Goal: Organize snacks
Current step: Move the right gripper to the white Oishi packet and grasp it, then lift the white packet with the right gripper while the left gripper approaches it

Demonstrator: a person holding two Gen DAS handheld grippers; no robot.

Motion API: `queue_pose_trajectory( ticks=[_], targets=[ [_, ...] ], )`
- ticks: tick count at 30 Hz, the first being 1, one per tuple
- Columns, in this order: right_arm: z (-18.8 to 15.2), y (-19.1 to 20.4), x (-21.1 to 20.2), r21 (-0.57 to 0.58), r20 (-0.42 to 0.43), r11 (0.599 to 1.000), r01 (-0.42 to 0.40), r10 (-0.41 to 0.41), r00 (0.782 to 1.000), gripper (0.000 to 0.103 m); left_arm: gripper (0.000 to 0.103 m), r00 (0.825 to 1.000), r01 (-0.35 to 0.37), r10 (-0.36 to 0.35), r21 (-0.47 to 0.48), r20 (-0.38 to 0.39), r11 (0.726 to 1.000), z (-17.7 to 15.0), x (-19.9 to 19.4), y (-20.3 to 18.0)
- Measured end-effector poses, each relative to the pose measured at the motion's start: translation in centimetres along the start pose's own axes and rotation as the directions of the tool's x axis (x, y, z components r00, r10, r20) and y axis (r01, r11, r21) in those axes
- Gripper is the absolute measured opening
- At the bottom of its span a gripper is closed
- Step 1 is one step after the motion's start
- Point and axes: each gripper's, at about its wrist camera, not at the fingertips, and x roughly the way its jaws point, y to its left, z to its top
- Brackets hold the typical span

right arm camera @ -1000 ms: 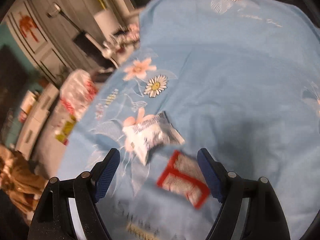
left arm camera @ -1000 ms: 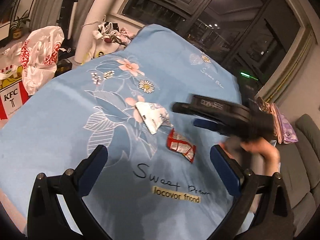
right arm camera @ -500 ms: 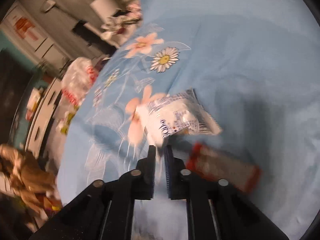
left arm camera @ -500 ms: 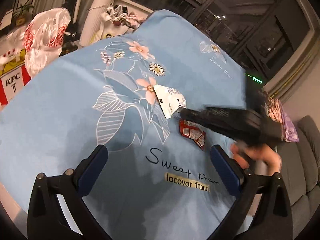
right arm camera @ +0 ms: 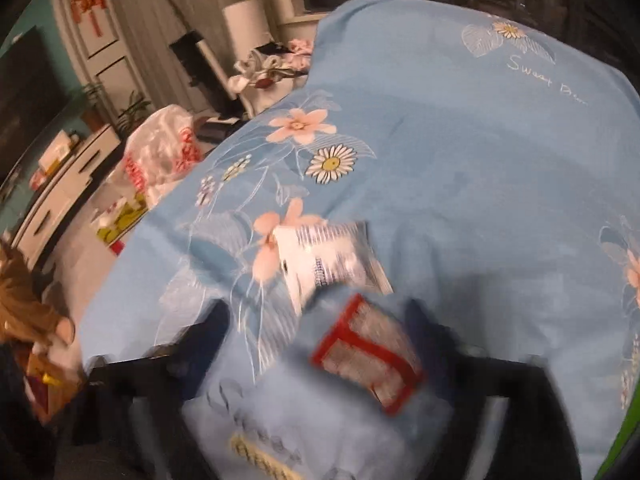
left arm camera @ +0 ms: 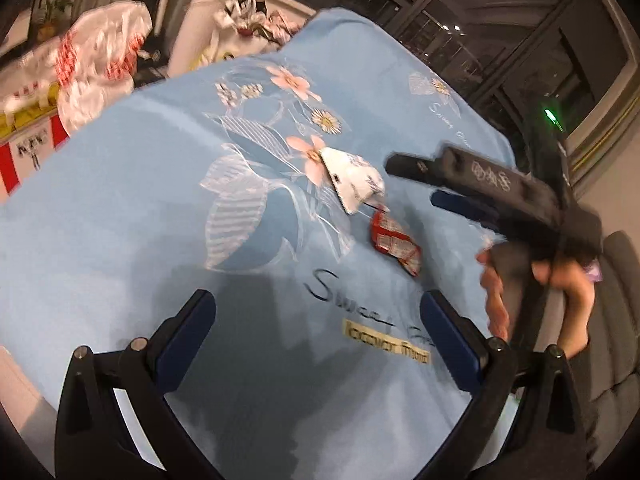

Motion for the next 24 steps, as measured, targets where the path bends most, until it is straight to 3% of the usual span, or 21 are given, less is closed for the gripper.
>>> queue_pose_trajectory(
  ticks=[2,3,10,13,18,24],
  targets=[
    [0.9,0.2,1.3,0.027,-0.005,1.000,-0.006,0.006,1.000,0.093,0.102,1.000,-0.023,0.023,0.006,0.019,1.000,0.2,-0.2,0.2],
    [1.4,0.2,2.2,0.031,-0.015,0.999,0.029,-0.029,0.999,0.093,0.102,0.999,-0.027,0.027,-0.004,0.018,1.000,0.4,-0.1,0.5],
    [2.4,0.1,8.5,0.007,-0.155,0.988,0.153,-0.150,0.976,0.092,0.102,0.999,0.040,-0.041,-0.084,-0.003,0.996,1.4,0.0,1.4],
    [2.1,-0.3,9.0,0.040,-0.112,0.984,0.172,-0.167,0.980,0.064,0.102,1.000,0.022,-0.022,-0.068,0.002,0.997,1.5,-0.2,1.2],
    [1.0,-1.0,5.8,0.123,-0.040,0.992,0.015,-0.010,0.999,0.059,0.102,1.000,0.001,-0.002,-0.063,-0.008,0.998,1.3,0.0,1.4],
    [-4.6,0.3,-2.9,0.027,0.036,0.996,-0.080,0.079,0.996,0.059,0.102,0.998,0.031,-0.035,-0.086,-0.051,0.996,0.8,0.3,1.5]
  ],
)
